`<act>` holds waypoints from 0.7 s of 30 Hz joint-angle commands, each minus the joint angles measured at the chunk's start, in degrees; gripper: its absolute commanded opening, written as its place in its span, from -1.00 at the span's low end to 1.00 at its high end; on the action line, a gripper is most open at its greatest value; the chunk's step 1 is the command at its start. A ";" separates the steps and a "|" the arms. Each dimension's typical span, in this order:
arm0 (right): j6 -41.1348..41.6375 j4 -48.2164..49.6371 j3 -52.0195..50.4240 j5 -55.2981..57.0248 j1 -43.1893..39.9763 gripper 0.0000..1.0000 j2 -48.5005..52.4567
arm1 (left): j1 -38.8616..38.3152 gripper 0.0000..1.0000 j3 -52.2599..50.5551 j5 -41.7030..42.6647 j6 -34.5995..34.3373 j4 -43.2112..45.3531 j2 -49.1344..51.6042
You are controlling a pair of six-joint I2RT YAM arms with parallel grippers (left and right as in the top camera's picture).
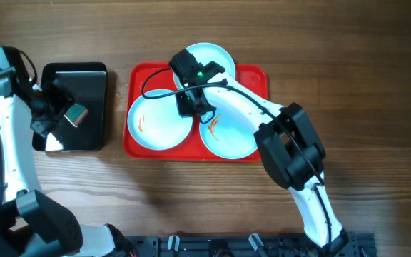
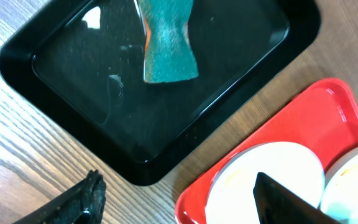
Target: Clean dirty plates on tray and stack at the side
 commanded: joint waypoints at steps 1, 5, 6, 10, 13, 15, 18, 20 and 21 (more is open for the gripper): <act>1.20 0.52 -1.49 1.05 0.17 -0.92 1.07 | 0.35 0.04 -5.42 -0.76 0.04 3.67 0.79; 1.18 0.92 -1.49 1.05 0.17 -0.91 1.07 | 0.37 -0.27 -7.65 -8.31 0.04 10.34 1.84; 1.16 0.96 -1.49 1.05 0.17 -0.91 1.07 | 0.37 -0.52 -7.65 -9.97 0.04 11.87 2.10; 1.16 1.11 -1.49 1.07 0.17 -0.92 1.07 | 0.35 -0.92 -7.65 -9.92 0.04 13.40 5.40; 1.16 1.36 -1.49 1.70 0.17 -0.91 1.07 | 0.35 -0.92 -7.65 -9.07 0.04 12.79 10.88; 1.16 1.36 -1.49 1.70 0.17 -0.91 1.07 | 0.35 -0.92 -7.65 -8.98 0.04 13.05 12.26; 1.07 1.38 -1.49 1.70 0.17 -0.92 1.07 | 0.35 -0.70 -7.65 -7.56 0.04 14.62 12.66; 0.31 1.36 -1.49 1.68 0.17 -0.91 1.07 | 0.35 -0.60 -7.65 -7.85 0.04 15.52 12.70; -0.24 1.33 -1.49 1.68 0.17 -0.91 1.07 | 0.37 -0.34 -7.65 -9.01 0.04 16.57 12.70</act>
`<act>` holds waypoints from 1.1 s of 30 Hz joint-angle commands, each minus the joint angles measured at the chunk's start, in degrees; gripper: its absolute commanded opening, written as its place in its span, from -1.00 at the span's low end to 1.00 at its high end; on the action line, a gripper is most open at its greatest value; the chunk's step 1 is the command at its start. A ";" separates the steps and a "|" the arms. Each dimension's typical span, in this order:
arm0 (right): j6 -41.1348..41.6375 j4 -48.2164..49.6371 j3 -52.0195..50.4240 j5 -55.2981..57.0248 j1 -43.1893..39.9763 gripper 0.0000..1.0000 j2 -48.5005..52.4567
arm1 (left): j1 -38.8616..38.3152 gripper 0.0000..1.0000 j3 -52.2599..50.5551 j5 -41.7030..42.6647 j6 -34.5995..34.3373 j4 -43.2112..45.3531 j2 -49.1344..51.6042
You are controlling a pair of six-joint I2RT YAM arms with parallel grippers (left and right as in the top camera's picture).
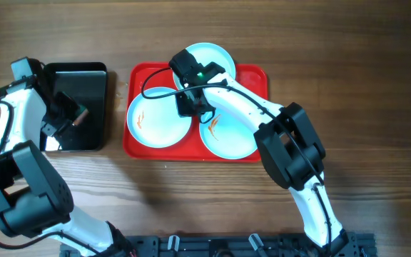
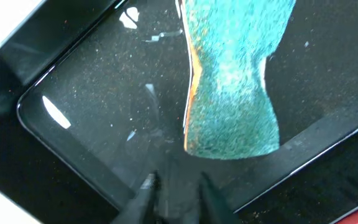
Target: Clean dirty plates on tray and stack at the side
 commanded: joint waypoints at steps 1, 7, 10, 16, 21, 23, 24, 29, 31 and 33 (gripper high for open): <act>-0.63 0.20 -1.22 1.86 0.17 -0.91 1.07 | 0.42 -0.13 -0.22 -2.08 0.11 2.43 0.28; -0.59 0.24 -1.22 1.86 0.17 -0.91 1.07 | 0.42 0.26 -0.22 -1.81 0.09 9.57 4.28; -0.59 0.24 -1.22 1.88 0.17 -0.91 1.07 | 0.42 0.34 -0.22 -1.14 0.09 13.55 7.50; -0.59 0.24 -1.22 1.86 0.17 -0.91 1.07 | 0.42 0.05 -0.22 3.26 -0.13 18.88 10.03; -0.59 0.26 -1.22 1.86 0.17 -0.91 1.07 | 0.42 -0.27 -0.22 3.23 -0.11 19.41 11.89; -0.61 0.22 -1.22 1.88 0.17 -0.91 1.07 | 0.42 -0.69 -0.22 3.19 -0.07 18.64 12.66; -0.61 0.22 -1.22 1.88 0.17 -0.91 1.07 | 0.42 -0.92 -0.20 3.19 0.92 18.18 12.63; -0.59 0.26 -1.22 1.86 0.17 -0.91 1.05 | 0.42 -0.92 -0.13 3.23 1.60 14.80 5.51; -0.59 0.26 -1.22 1.88 0.17 -0.92 1.07 | 0.42 -0.92 -0.13 3.23 1.60 13.05 1.14; -0.59 0.26 -1.22 1.88 0.17 -0.92 1.07 | 0.42 -0.92 -0.13 3.50 1.60 11.30 -2.95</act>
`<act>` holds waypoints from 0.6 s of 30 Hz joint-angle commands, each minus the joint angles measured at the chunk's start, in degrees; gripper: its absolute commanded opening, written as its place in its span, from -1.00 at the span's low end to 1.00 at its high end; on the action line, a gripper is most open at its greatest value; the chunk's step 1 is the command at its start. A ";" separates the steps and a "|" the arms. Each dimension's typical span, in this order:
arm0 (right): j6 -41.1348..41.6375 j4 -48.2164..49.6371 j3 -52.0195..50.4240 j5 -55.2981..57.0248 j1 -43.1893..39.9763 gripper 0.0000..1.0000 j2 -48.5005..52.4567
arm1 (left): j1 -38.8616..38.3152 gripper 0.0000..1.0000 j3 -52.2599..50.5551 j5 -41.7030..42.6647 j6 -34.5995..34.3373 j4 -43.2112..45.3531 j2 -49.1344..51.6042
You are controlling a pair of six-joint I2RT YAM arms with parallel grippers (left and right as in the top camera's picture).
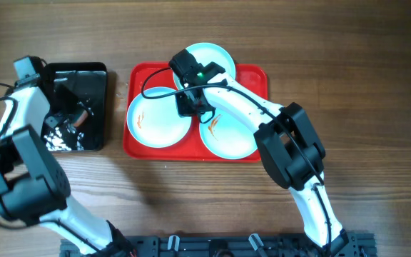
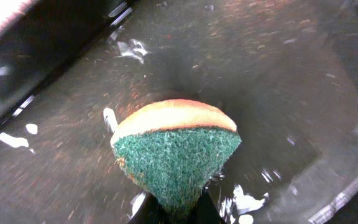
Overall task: Clean dirty plates on tray and stack at the side
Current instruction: 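Lift the sponge with the left gripper and move it over the lower-left plate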
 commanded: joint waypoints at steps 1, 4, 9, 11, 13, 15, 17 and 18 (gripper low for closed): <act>-0.52 0.11 -1.22 1.88 0.17 -0.91 1.07 | 0.09 -0.92 0.04 1.29 0.68 -1.99 -9.49; -0.57 0.11 -1.22 1.86 0.17 -0.91 1.07 | 0.09 -0.92 0.02 4.94 0.68 -3.41 -14.49; -0.55 0.13 -1.22 1.88 0.17 -0.91 1.07 | 0.11 -0.92 -4.11 2.80 3.72 -0.48 -10.05; -0.55 0.13 -1.22 1.88 0.17 -0.91 1.07 | 0.11 -0.92 -5.75 -1.51 3.72 0.66 -6.93; -0.59 0.04 -1.22 1.88 0.17 -0.92 1.07 | 0.09 -0.92 -5.31 -1.88 3.74 -0.13 -6.64; -0.59 0.07 -1.22 1.88 0.17 -0.91 1.07 | 0.04 -0.92 -2.75 -0.09 3.74 -2.51 -9.79; -0.55 0.28 -1.22 1.86 0.17 -0.91 1.07 | -0.17 -0.92 -1.62 5.86 3.76 -3.17 -14.88; -0.55 0.52 -1.22 1.86 0.17 -0.91 1.07 | -0.76 -0.92 -1.75 6.88 5.42 -3.15 -15.98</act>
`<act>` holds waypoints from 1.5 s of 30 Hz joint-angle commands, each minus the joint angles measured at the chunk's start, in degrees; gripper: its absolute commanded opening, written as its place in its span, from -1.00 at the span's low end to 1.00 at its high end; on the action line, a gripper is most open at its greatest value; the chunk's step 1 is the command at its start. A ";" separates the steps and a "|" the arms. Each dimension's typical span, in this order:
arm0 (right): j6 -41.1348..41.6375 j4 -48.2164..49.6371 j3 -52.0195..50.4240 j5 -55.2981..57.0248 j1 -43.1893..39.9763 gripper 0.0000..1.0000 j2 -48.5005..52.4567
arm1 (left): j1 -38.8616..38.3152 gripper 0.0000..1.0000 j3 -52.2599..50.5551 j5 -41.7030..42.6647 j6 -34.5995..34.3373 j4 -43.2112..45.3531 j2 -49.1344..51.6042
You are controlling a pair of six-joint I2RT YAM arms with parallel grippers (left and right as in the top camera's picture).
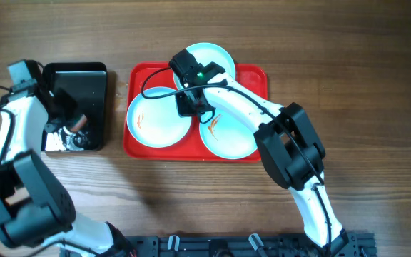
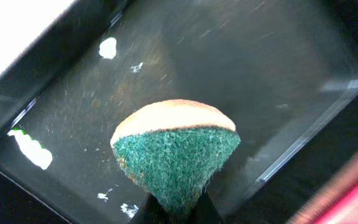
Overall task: Clean dirty plates on tray and stack at the side
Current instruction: 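Lift the sponge with the left gripper and move it over the lower-left plate, then scrub the lower-left plate with the sponge while the right gripper holds it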
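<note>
A red tray holds three white plates. The left plate and the right plate carry orange smears, and the far plate is partly under my right arm. My right gripper hovers over the tray's middle, where the plates meet; its jaws are not readable. My left gripper is shut on a green and orange sponge, held pinched over the black water basin. In the overhead view the left gripper is over the basin's near half.
The black basin stands left of the tray and holds water, with glints and foam near its near edge. Bare wooden table lies right of the tray and in front of it.
The sponge, still pinched in my left gripper, was down in the splashing water and is now higher above the basin, with more of the basin floor in view. The right arm has not moved.
My left gripper was open above the basin with the sponge lying in it. Then it was close over the sponge. Then it was shut on the sponge in the water, and now holds it above the basin. The right arm stayed over the tray throughout.
</note>
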 commanded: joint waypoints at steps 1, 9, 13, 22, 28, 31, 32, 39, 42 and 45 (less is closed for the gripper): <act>-0.37 0.72 -1.22 1.84 0.17 -0.91 1.07 | -1.38 -0.92 2.01 5.51 3.41 0.13 -6.16; -0.28 0.85 -1.22 1.84 0.17 -0.91 1.07 | -16.28 -0.92 0.94 22.56 3.30 -6.03 -3.78; -0.26 0.46 -1.22 1.81 0.17 -0.92 1.07 | -23.63 -0.92 0.90 18.32 0.79 -5.64 -0.37; -0.26 0.35 -1.22 1.81 0.17 -0.91 1.05 | -31.93 -0.92 0.90 17.79 -1.05 0.44 11.37; -0.28 0.07 -1.22 1.84 0.17 -0.91 1.07 | -31.78 -0.92 0.90 0.98 -1.01 1.27 15.50; -0.39 0.04 -1.22 1.84 0.17 -0.92 1.05 | -31.76 -0.92 0.90 -1.77 -1.01 0.31 15.58; -0.39 0.02 -1.22 1.84 0.17 -0.91 1.05 | -31.76 -0.92 0.90 -2.86 -1.01 -0.26 15.58; -0.39 0.04 -1.22 1.84 0.17 -0.91 1.07 | -31.76 0.01 0.92 -3.32 -1.03 -3.30 15.58; -0.39 0.07 -1.22 1.84 0.17 -0.91 1.07 | -31.76 0.05 1.92 -3.32 -1.01 -6.10 14.45; -0.39 0.07 -1.22 1.84 0.17 -0.91 1.07 | -31.78 0.03 3.72 -1.29 -1.01 -8.72 12.31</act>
